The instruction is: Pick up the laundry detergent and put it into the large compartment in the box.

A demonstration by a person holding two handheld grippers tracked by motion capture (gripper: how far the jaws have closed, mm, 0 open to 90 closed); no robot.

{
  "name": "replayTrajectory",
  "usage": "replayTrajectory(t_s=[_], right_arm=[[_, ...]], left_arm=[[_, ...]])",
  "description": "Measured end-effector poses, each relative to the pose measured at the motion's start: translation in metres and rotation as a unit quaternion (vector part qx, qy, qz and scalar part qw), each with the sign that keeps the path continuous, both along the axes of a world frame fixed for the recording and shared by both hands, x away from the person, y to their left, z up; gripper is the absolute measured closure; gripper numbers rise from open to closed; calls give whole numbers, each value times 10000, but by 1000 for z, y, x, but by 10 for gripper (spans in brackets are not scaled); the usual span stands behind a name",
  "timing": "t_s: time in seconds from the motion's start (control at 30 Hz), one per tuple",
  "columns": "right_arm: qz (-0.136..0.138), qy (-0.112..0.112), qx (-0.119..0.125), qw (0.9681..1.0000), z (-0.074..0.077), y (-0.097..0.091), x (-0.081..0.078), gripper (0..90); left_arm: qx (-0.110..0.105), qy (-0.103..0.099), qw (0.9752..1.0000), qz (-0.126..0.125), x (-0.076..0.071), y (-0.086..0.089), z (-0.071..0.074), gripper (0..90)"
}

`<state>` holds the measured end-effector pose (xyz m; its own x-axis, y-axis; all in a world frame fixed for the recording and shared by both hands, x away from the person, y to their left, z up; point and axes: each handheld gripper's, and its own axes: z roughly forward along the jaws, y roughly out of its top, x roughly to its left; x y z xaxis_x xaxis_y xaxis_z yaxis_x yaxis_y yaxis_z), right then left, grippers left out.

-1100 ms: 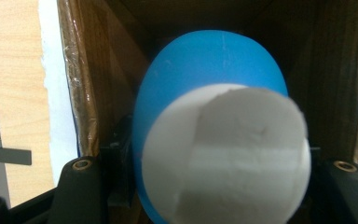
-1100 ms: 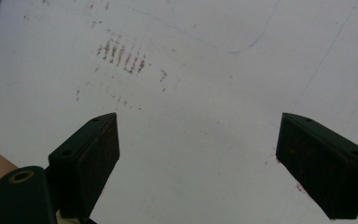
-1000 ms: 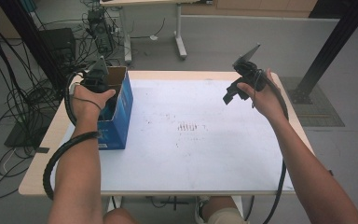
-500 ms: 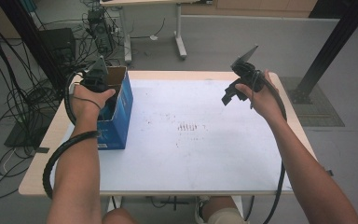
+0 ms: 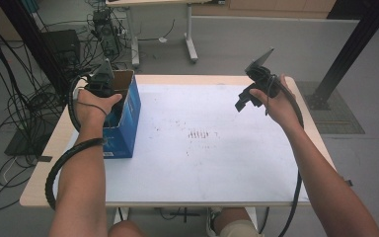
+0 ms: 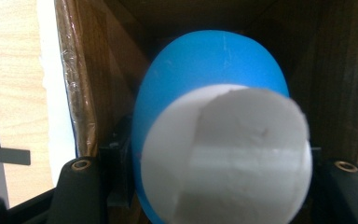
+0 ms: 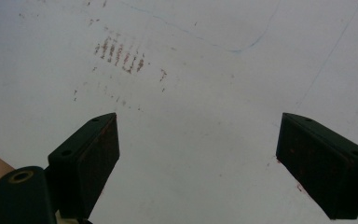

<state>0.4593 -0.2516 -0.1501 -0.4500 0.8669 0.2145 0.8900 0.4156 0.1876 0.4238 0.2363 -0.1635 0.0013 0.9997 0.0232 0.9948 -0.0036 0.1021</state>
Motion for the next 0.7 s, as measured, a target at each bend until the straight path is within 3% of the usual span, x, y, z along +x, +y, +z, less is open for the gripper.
replayTrajectory(t_s=[0.7], right_arm=[[-28, -9, -19, 10000, 0, 1, 0, 133]], left_arm=[[-7, 3, 10000, -6, 0, 1, 0, 368]])
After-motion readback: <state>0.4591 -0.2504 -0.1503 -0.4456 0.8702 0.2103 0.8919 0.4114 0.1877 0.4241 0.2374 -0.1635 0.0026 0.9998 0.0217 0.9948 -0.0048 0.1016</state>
